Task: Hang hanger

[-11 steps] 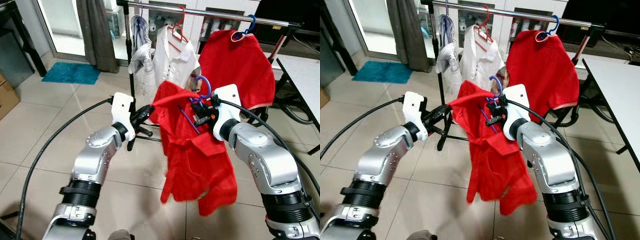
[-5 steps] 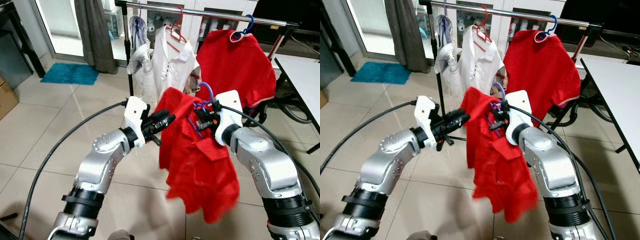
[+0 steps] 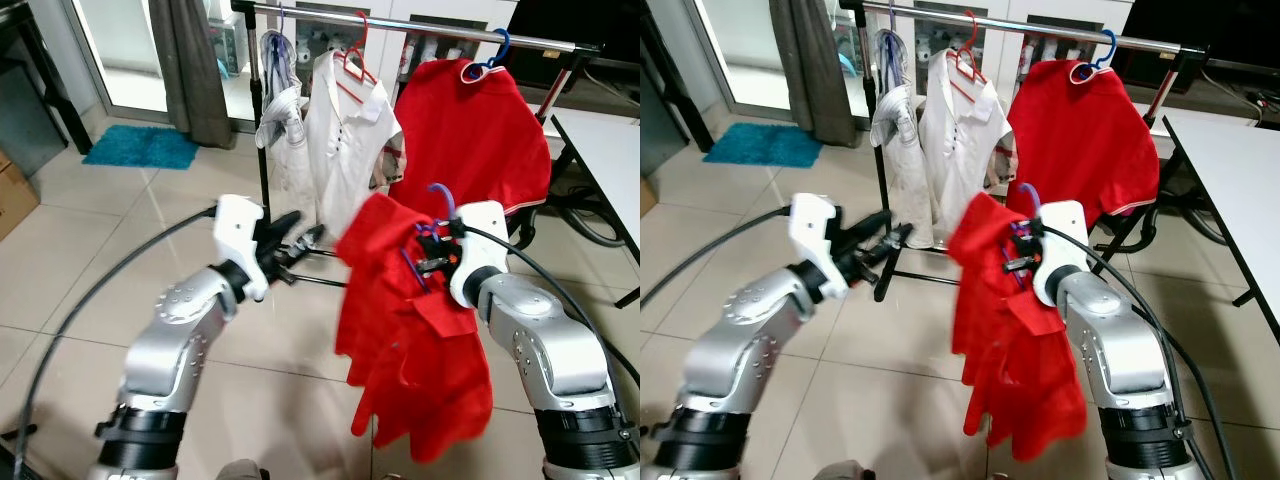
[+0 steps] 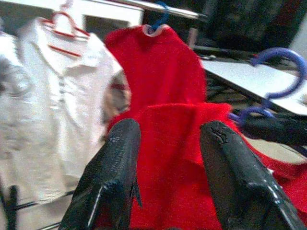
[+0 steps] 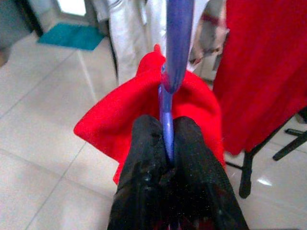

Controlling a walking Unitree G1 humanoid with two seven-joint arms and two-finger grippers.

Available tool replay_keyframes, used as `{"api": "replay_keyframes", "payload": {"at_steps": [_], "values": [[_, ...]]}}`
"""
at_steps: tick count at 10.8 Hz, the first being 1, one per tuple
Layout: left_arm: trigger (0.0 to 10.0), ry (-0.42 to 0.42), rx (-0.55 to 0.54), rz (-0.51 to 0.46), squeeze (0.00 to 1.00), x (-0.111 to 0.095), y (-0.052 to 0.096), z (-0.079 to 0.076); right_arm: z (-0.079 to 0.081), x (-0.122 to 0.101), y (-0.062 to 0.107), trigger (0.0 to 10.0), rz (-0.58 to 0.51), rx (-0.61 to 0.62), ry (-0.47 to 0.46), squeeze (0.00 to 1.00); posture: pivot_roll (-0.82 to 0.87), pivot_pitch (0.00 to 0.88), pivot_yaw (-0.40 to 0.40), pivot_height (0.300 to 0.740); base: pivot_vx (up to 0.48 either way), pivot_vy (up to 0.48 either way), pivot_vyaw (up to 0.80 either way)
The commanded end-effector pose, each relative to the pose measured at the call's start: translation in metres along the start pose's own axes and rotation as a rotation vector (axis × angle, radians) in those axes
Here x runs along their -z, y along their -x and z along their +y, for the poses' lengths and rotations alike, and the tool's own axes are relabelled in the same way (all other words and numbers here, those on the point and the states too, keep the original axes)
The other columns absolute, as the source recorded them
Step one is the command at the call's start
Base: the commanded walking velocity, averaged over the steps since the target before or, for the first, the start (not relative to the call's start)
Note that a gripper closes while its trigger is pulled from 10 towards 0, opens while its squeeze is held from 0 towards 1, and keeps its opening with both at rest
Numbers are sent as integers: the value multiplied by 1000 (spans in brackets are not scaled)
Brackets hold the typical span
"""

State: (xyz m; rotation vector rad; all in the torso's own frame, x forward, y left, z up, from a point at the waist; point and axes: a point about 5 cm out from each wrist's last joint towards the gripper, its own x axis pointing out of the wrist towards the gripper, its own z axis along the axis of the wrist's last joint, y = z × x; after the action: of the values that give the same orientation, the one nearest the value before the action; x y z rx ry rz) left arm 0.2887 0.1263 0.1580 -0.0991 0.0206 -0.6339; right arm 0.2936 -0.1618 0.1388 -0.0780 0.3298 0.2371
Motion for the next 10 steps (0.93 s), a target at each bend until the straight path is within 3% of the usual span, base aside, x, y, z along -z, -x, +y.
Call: {"api": "replay_keyframes", "payload": {"at_steps": [1, 2, 4, 5, 6, 7, 8, 10], "values": [[10000, -48, -88, 15, 0, -4, 8, 7, -7, 0, 5, 0, -52, 76, -30, 0, 55, 0, -21, 740, 0, 0, 0], [10000, -124, -181, 31, 0, 0, 15, 11, -13, 19, 9, 10000, 8, 152, -42, 0, 57, 0, -32, 740, 0, 0, 0], [10000, -108, -235, 14, 0, 3, 18, 6, -25, 46, 15, 10000, 101, 264, -161, 0, 65, 0, -37, 740, 0, 0, 0], [10000, -175, -270, 108, 0, 16, 20, 8, -25, 54, 15, 10000, 151, 289, -64, 0, 69, 8, -14, 740, 0, 0, 0], [10000, -214, -263, 116, 0, 20, 23, 10, -21, 54, 14, 10000, 141, 272, -51, 0, 65, 0, -14, 740, 0, 0, 0], [10000, -200, -303, 116, 0, 24, 27, 13, -15, 48, 14, 10000, 90, 256, -3, 0, 66, 0, -13, 740, 270, 0, 0], [10000, -181, -348, 97, 0, 22, 22, 17, -13, 40, 12, 10000, 24, 255, -75, 0, 65, 0, -2, 740, 281, 0, 0], [10000, -178, -327, 89, 0, 19, 14, 15, -11, 20, 10, 10000, -119, 238, -172, 0, 66, 2, -6, 740, 283, 0, 0]]}}
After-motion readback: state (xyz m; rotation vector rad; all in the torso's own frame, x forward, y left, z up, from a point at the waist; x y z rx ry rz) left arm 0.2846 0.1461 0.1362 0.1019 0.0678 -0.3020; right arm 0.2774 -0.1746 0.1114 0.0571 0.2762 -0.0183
